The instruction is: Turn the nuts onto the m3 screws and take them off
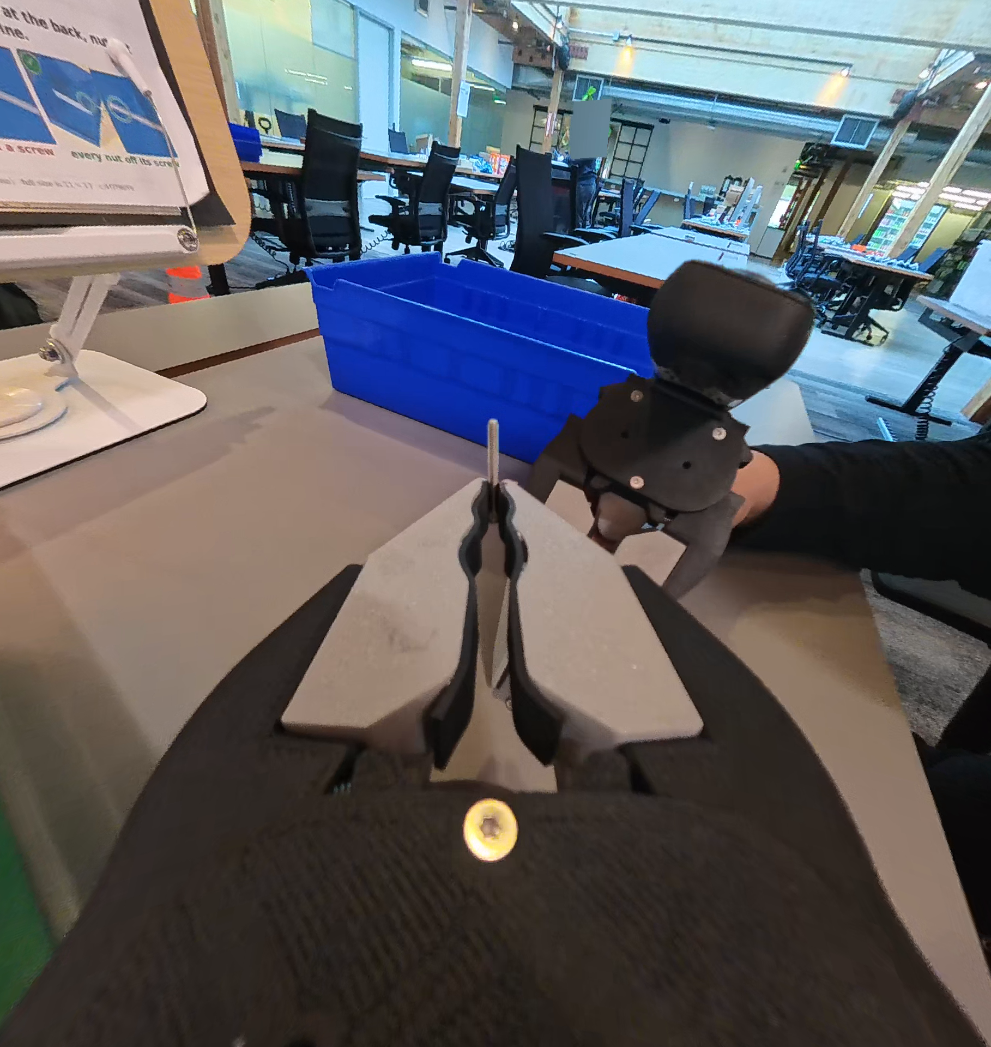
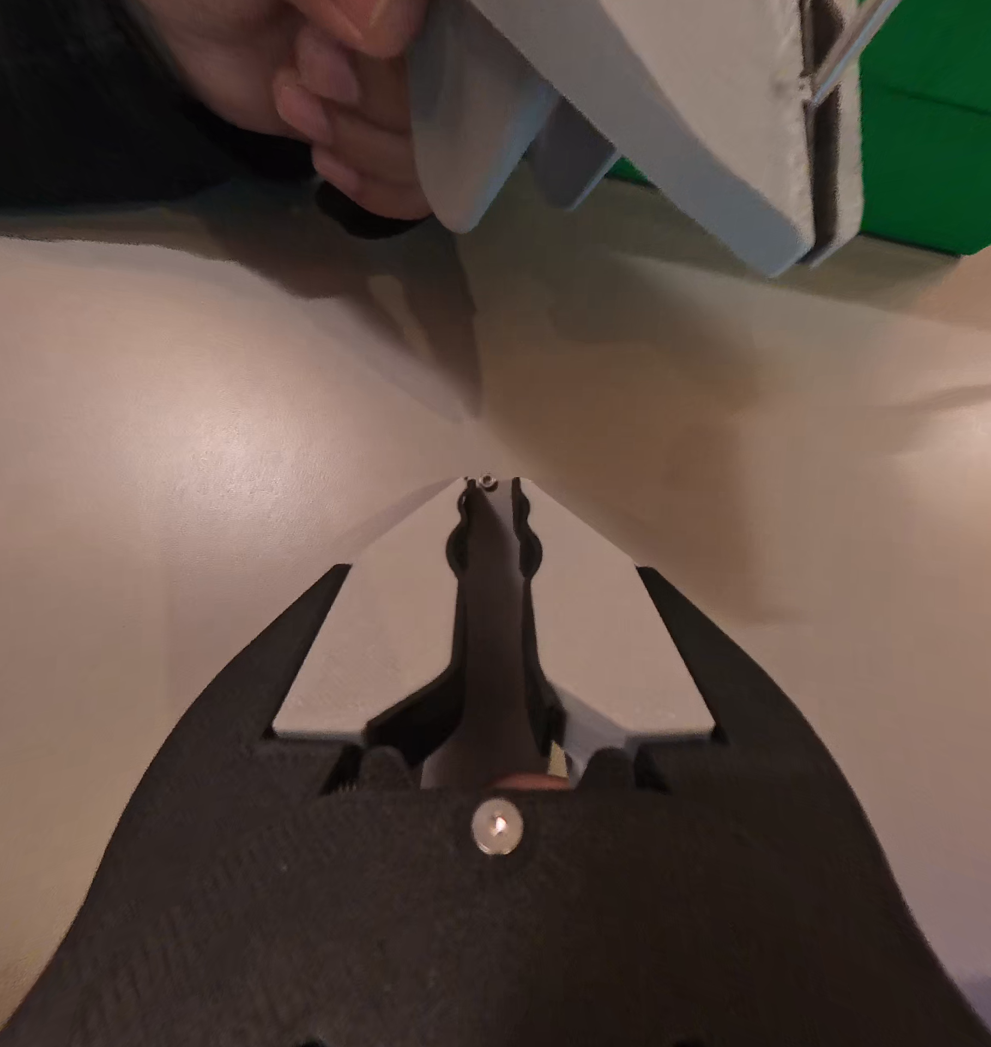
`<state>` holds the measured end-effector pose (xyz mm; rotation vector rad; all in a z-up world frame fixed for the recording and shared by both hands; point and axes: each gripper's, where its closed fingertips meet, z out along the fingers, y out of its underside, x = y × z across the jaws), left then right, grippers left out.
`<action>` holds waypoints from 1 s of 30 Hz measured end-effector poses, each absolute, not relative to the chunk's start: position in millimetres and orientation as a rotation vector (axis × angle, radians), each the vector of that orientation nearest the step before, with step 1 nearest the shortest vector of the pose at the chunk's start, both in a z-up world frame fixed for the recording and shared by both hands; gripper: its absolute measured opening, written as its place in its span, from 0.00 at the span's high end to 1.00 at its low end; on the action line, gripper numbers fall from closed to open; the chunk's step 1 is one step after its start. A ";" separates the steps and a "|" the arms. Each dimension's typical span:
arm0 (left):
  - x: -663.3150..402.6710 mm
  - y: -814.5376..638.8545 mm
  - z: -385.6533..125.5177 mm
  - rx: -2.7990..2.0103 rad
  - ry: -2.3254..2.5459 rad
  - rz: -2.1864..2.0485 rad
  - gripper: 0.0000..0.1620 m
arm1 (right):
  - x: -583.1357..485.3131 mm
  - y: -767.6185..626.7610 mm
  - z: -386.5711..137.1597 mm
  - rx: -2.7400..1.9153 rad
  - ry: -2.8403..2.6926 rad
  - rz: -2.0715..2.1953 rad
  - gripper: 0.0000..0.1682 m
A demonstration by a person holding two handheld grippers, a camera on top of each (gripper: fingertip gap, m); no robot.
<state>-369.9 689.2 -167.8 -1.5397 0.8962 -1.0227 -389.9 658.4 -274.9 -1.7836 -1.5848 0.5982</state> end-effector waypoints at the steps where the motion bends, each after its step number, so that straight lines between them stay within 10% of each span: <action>1: -370.2 688.9 -166.4 -1.534 0.893 -1.022 1.00 | -390.5 659.1 -275.0 -1.788 -1.581 0.598 0.95; 30: -368.8 686.4 -166.4 -1.543 0.903 -1.027 1.00 | -392.7 657.2 -276.0 -1.894 -1.484 0.625 0.99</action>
